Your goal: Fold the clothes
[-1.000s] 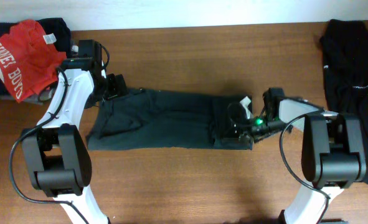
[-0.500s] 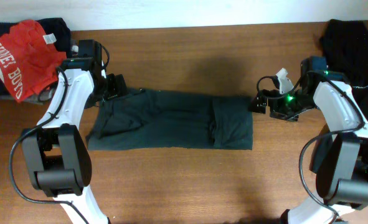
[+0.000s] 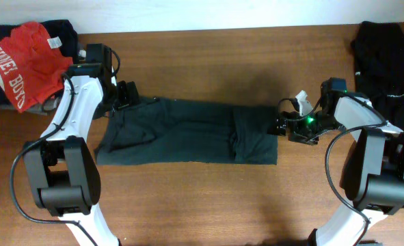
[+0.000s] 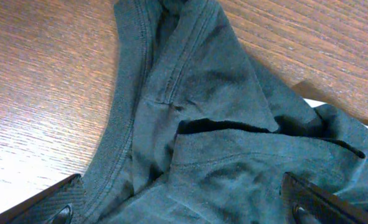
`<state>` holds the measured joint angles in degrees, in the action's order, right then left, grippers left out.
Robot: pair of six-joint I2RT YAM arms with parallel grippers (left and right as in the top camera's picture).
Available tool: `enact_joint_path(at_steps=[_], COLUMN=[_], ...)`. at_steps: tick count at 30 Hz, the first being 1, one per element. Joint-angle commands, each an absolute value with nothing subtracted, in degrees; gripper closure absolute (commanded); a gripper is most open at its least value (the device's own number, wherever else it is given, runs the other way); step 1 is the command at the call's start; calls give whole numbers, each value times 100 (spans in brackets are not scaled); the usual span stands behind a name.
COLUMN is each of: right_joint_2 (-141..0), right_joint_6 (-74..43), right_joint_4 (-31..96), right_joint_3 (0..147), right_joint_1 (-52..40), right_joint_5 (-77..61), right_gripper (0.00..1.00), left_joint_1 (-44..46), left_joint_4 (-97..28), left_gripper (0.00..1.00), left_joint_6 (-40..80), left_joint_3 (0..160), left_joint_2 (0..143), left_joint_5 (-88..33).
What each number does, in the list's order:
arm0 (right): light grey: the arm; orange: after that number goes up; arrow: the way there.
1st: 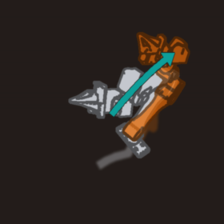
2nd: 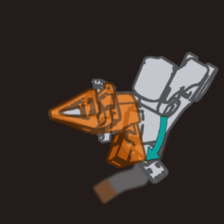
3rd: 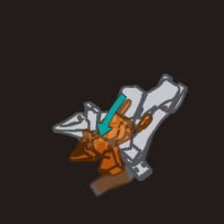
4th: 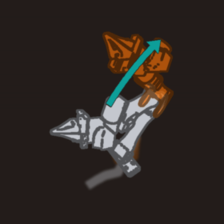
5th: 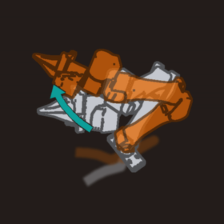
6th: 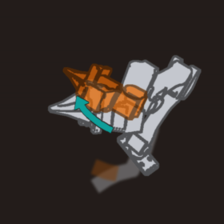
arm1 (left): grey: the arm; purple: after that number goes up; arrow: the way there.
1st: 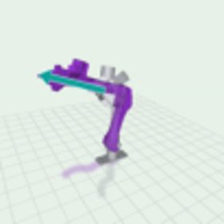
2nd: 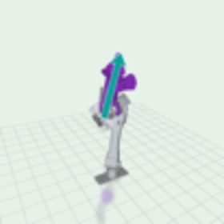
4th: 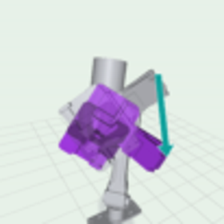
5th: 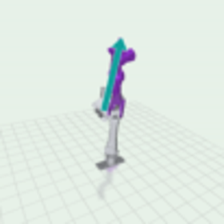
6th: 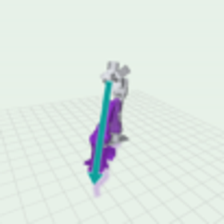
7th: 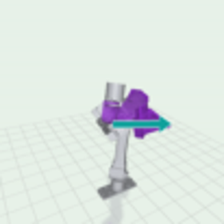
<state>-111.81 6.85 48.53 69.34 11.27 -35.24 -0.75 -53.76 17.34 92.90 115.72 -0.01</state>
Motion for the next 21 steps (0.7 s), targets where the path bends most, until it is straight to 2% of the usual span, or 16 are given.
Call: enact_joint_path(at_steps=[1, 7, 9, 17, 19, 21], right_joint_2=[-11229, -11380, -11437, -11483, -11483, -11483], right_joint_6=[875, 854, 854, 823, 696, 650], right_joint_4=[4652, 4397, 4289, 4106, 4029, 3975], right_joint_3=[6641, 6320, 6226, 6064, 6064, 6064], right_joint_1=[1122, 1122, 1122, 1122, 1122, 1122], right_joint_5=[-3951, -4257, -4421, -4681, -4678, -4685], right_gripper=[1, 0, 3, 31, 46, 56], left_joint_1=[-51, -45, -43, -36, -36, -36], left_joint_4=[-5380, -5380, -5376, -5360, -5358, -5358], left_gripper=[1, 1, 1, 1, 1, 1], left_joint_6=[1726, 1726, 1726, 1726, 1726, 1726], left_joint_3=[9365, 9365, 9365, 9365, 9365, 9365], left_joint_2=[11507, 11507, 11507, 11507, 11507, 11507], left_joint_5=[-67, -69, -67, -67, -67, -67])
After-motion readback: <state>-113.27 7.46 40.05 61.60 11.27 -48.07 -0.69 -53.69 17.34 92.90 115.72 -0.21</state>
